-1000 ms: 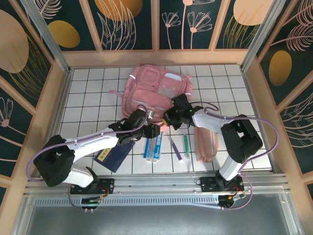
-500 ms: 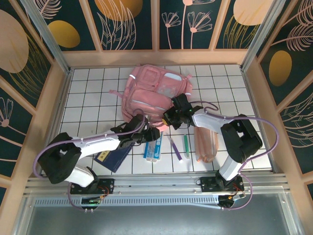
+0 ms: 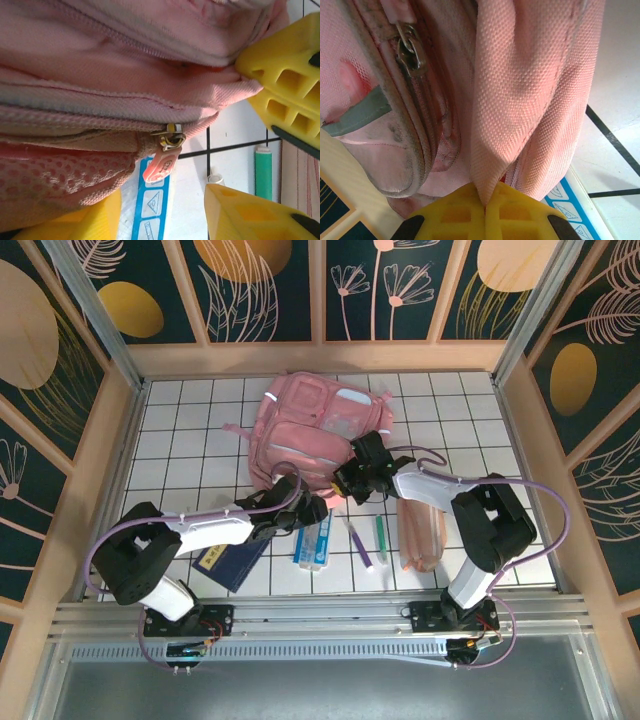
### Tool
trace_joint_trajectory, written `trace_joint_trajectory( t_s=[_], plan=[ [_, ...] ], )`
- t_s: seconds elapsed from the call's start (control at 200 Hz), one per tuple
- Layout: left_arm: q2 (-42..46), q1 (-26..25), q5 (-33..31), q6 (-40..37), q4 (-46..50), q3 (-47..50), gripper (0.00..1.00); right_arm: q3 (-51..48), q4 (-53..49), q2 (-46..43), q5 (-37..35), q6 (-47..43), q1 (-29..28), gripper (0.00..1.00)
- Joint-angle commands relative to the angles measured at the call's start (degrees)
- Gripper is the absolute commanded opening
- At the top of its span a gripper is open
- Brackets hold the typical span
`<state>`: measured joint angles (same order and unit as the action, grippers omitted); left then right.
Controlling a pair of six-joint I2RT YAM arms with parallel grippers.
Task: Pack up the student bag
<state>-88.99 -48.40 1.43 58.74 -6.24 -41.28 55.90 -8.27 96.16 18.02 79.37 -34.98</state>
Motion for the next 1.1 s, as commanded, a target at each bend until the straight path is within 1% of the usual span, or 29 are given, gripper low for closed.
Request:
trace_joint_trajectory(
  t_s=[0.0,0.115,0.205,0.325,0.41,0.475,0.53,0.566,0.591,0.636,0.661,0.791,0.886,0.936,1.021,1.096],
  plan=[
    [-0.57,-0.17,-4.24,0.2,-4.88,-1.68,0.45,2.29,1.18,-1.26,-0.96,-1.14,-0.63,0.0],
    [-1.05,-0.16,-4.8,-1.2,-6.69,-2.52,0.37,2.49,0.36,-1.17,-1.05,-1.5,-0.95,0.0],
    [-2.12,-0.15,-4.99,-1.64,-7.45,-2.81,0.34,2.2,0.5,-1.33,-1.14,-1.48,-1.09,0.0],
    [-3.16,-0.2,-5.34,-2.12,-7.85,-3.1,0.22,2.02,0.42,-1.66,-1.3,-1.5,-1.23,0.0],
    [-3.12,-0.19,-6.07,-2.25,-8.17,-2.84,0.18,1.89,0.19,-1.85,-1.67,-1.68,-1.32,0.0],
    [-3.03,-0.19,-6.42,-2.64,-7.85,-2.9,0.16,1.69,0.13,-1.96,-1.67,-1.74,-1.27,0.0],
    [-3.12,-0.15,-6.86,-2.91,-7.16,-3.1,0.17,1.52,0.27,-2.01,-1.67,-1.68,-1.24,0.0],
    [-3.27,-0.2,-7.26,-2.92,-6.84,-3.1,0.19,1.5,0.35,-1.97,-1.59,-1.6,-1.27,0.0],
    [-3.42,-0.19,-7.54,-2.74,-6.57,-3.06,0.23,1.54,0.4,-2.02,-1.59,-1.66,-1.31,0.0],
    [-3.88,-0.18,-7.84,-2.57,-6.54,-2.98,0.34,1.4,0.7,-1.97,-1.52,-1.58,-1.36,0.0],
    [-4.2,-0.18,-7.87,-2.55,-6.76,-2.79,0.37,1.32,0.79,-2.02,-1.5,-1.42,-1.32,0.0],
    [-6.2,-0.2,-7.24,-2.53,-8.86,-2.14,0.39,1.38,1.4,-2.03,-1.02,-1.02,-1.65,0.0],
    [-7.3,-0.2,-8.43,-1.52,-7.48,-2.73,0.38,1.62,1.35,-2.22,-0.88,-1.14,-1.71,0.0],
    [-7.86,-0.2,-10.35,-0.48,-4.05,-3.88,0.35,1.65,1.39,-2.37,-0.96,-1.11,-1.75,0.0],
    [-8.61,-0.2,-14.01,1.17,3.36,-6.02,0.25,1.51,1.17,-2.73,-1.38,-1.24,-1.68,0.0],
    [-8.23,-0.15,-15.48,2.12,5.59,-5.8,0.16,1.54,0.79,-2.92,-2.08,-1.58,-1.66,0.0]
  ],
)
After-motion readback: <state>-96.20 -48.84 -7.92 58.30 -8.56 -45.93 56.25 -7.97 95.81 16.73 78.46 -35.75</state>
